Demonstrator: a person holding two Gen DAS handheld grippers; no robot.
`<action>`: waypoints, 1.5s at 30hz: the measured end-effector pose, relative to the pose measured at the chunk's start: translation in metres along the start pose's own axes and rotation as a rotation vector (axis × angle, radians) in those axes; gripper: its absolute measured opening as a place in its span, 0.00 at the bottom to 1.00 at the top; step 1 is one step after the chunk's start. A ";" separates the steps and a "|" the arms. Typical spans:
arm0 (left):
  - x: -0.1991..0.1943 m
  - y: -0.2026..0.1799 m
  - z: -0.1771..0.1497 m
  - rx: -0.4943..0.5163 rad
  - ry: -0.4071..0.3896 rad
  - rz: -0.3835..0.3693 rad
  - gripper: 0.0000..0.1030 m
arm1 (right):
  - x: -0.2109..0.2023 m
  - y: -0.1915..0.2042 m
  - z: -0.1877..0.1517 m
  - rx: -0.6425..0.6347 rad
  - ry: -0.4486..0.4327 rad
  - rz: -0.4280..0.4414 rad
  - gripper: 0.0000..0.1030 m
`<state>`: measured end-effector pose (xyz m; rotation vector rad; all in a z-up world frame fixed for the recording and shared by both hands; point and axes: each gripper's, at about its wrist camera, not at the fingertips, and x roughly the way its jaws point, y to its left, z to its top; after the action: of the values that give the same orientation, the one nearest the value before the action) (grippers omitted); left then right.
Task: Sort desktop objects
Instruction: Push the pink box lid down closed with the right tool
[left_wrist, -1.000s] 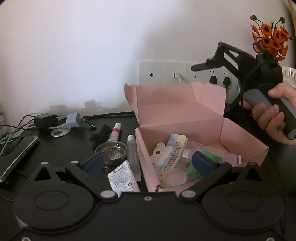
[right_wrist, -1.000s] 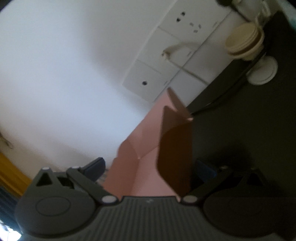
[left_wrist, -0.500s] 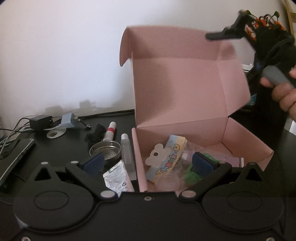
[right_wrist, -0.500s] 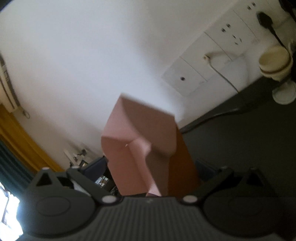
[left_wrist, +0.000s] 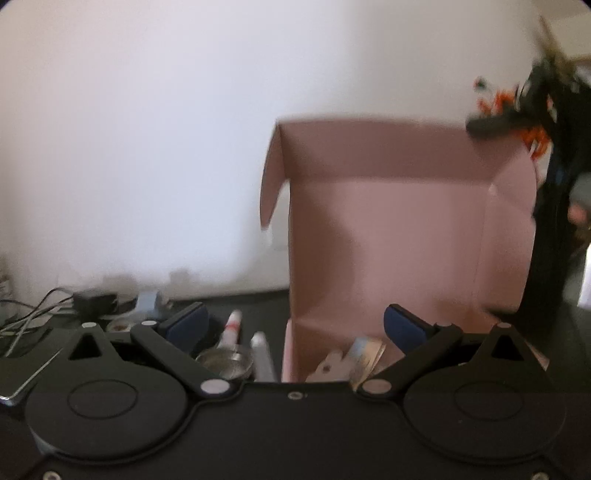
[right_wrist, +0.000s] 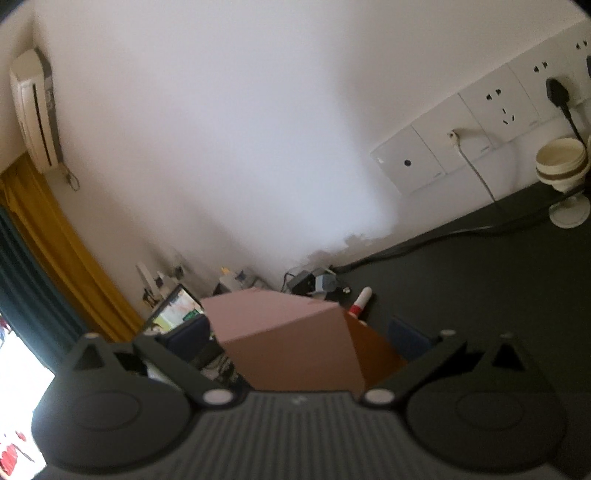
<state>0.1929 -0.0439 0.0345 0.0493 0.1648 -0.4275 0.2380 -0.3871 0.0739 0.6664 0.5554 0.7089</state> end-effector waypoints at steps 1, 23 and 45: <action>-0.001 0.001 0.000 -0.011 -0.015 -0.019 1.00 | -0.002 0.002 -0.003 -0.002 0.000 -0.002 0.99; -0.001 -0.009 0.002 -0.018 -0.070 -0.239 1.00 | -0.062 0.032 -0.092 0.249 -0.108 -0.097 0.99; 0.000 -0.021 -0.005 0.006 0.025 -0.279 1.00 | -0.012 0.013 -0.042 0.252 -0.166 -0.248 0.99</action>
<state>0.1832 -0.0622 0.0290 0.0376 0.1963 -0.7056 0.1976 -0.3736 0.0578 0.8653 0.5673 0.3498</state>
